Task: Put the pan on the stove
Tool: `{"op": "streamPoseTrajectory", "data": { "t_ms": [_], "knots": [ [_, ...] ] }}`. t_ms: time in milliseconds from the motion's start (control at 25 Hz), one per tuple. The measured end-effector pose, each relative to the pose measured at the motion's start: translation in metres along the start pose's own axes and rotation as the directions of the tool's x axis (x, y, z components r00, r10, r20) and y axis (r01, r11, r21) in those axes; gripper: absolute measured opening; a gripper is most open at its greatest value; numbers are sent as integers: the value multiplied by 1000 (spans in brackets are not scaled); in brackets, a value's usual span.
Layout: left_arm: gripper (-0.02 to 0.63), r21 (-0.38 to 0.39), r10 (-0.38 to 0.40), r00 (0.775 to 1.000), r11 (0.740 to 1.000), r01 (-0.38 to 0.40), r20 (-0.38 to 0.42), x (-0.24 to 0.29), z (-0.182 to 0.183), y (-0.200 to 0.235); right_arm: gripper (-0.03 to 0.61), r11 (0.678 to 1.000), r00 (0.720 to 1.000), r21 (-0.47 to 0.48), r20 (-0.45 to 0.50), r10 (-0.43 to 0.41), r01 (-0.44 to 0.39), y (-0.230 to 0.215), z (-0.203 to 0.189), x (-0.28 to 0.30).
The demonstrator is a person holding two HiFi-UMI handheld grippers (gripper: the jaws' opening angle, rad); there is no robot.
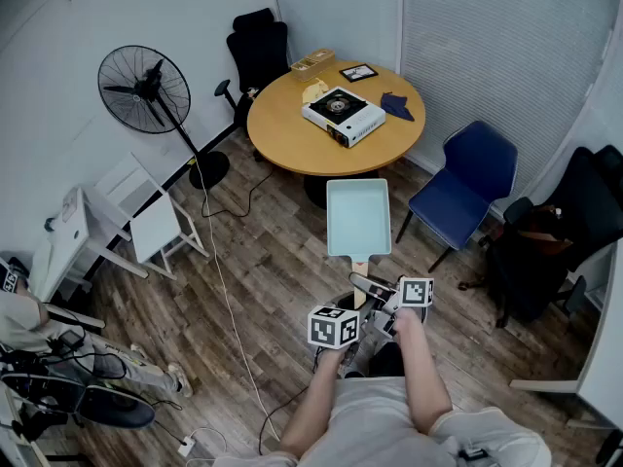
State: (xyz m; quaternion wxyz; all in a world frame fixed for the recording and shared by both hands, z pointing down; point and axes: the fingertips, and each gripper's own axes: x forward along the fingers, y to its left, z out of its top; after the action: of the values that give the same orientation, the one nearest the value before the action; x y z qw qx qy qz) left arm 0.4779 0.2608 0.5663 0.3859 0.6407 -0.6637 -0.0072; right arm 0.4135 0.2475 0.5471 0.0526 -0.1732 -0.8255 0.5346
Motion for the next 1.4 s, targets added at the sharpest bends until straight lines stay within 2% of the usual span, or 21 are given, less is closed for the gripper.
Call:
{"op": "streamPoseTrajectory", "data": {
  "t_ms": [200,360,560,920,1280,1400],
  "knots": [
    [176,-7,-9,1000,1000,9,8,1,4,4,183,1000,1000,11,3,-7,7,-2,2,4],
    [176,-12,-18,999,1000,18,29,-1,12,7,183,999,1000,-36,-6,21,-21,7,10,14],
    [176,1,-32,999,999,32,37,-9,20,15,183,999,1000,-47,12,-2,3,6,12,24],
    [176,-16,-41,999,999,41,23,-13,22,32,183,1000,1000,-4,8,-20,21,-2,8,41],
    [176,-20,-42,999,999,42,28,2,66,76,183,1000,1000,-4,7,-24,24,-24,46,87],
    [175,-11,-38,999,999,38,26,9,87,98,183,999,1000,-32,24,-11,12,-32,67,109]
  ]
}}
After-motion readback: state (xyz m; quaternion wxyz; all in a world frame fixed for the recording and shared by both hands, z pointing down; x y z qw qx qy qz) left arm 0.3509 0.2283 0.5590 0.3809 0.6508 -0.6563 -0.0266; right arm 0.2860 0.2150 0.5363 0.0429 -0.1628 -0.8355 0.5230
